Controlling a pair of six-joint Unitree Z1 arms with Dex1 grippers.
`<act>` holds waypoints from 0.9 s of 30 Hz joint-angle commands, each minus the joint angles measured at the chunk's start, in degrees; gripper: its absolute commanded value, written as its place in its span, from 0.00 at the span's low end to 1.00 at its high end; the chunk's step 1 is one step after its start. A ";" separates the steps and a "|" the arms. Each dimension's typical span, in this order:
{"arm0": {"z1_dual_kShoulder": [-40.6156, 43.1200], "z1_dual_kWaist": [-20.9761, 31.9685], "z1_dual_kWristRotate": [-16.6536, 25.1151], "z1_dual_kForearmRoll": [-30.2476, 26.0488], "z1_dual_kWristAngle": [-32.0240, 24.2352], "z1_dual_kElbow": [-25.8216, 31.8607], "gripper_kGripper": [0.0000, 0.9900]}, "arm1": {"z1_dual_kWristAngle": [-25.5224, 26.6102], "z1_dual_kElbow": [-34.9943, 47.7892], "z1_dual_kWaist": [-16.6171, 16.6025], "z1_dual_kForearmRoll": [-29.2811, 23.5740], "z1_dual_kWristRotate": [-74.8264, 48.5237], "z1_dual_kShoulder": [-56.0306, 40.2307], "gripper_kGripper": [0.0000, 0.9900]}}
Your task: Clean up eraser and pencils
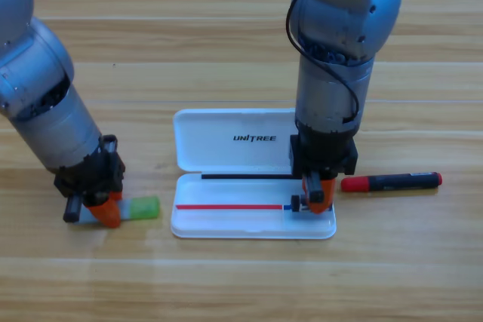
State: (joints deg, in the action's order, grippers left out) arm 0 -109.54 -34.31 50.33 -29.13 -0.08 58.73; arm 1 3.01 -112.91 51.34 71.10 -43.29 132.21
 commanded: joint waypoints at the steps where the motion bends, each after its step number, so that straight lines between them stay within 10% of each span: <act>1: 0.29 1.17 2.14 1.36 0.26 -2.48 0.17 | 0.07 -0.82 1.65 -1.67 0.66 4.55 0.00; 10: 1.44 1.17 2.05 0.92 0.35 -2.48 0.00 | -0.20 -0.91 1.65 -1.67 0.75 4.81 0.00; 19: 4.60 1.17 2.76 -2.60 0.96 -0.01 0.00 | -0.46 -0.55 1.65 -1.58 1.10 4.02 0.77; 27: 4.16 1.17 2.93 -5.50 1.14 1.83 0.00 | -0.29 5.42 1.92 -0.87 1.10 -7.06 0.89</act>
State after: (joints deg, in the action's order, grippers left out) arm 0 -105.20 -34.30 52.57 -33.46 0.32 60.36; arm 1 2.92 -112.62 51.56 71.09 -42.77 132.70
